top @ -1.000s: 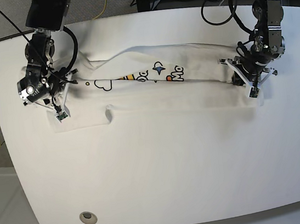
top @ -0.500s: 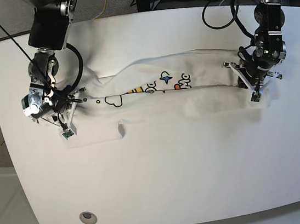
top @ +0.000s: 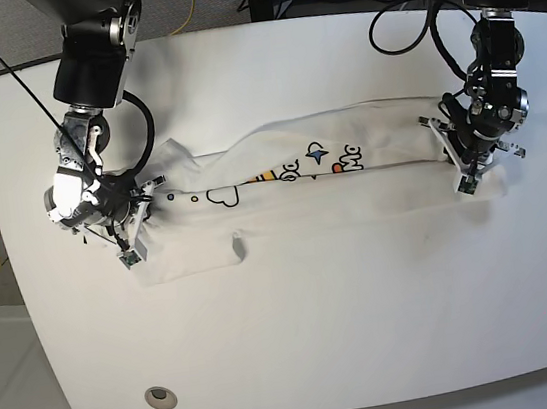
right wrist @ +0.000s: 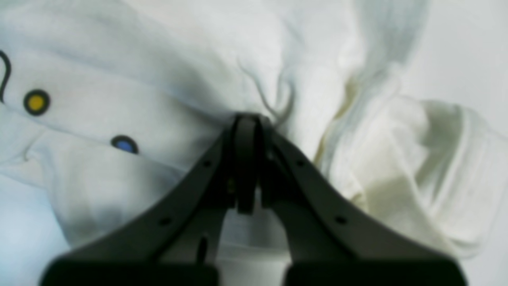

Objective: Fold the T-shirt properly
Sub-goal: 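Pull the folded edge with both grippers to straighten the fold, then open the left gripper and move it outward along the folded edge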

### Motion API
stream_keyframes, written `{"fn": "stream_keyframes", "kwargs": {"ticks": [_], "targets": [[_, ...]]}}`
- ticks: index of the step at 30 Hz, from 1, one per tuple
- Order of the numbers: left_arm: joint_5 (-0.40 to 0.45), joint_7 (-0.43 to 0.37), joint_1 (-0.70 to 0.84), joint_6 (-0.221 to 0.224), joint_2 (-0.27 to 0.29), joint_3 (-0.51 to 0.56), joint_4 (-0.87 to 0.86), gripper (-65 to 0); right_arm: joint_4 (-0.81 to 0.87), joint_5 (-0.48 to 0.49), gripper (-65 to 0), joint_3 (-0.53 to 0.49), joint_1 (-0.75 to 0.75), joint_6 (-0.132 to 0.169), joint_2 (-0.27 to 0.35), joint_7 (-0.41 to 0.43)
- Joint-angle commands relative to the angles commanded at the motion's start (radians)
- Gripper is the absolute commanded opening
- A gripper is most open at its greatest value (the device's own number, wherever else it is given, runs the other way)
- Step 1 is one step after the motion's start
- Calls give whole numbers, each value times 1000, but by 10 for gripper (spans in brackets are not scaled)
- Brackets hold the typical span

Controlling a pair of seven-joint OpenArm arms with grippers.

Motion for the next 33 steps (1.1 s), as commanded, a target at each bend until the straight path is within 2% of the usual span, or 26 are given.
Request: {"fn": "stream_keyframes", "kwargs": {"ticks": [25, 29, 31, 33], "targets": [[-5, 3, -68, 0, 6, 0, 12, -624, 78, 3, -634, 0, -3, 0, 2, -5], [-5, 8, -89, 0, 18, 0, 57, -624, 77, 3, -634, 0, -5, 0, 0, -5], [-3, 23, -92, 0, 31, 0, 86, -608, 75, 3, -634, 0, -5, 0, 0, -5], [-3, 57, -98, 0, 35, 0, 118, -562, 75, 3, -634, 0, -5, 0, 0, -5]]}}
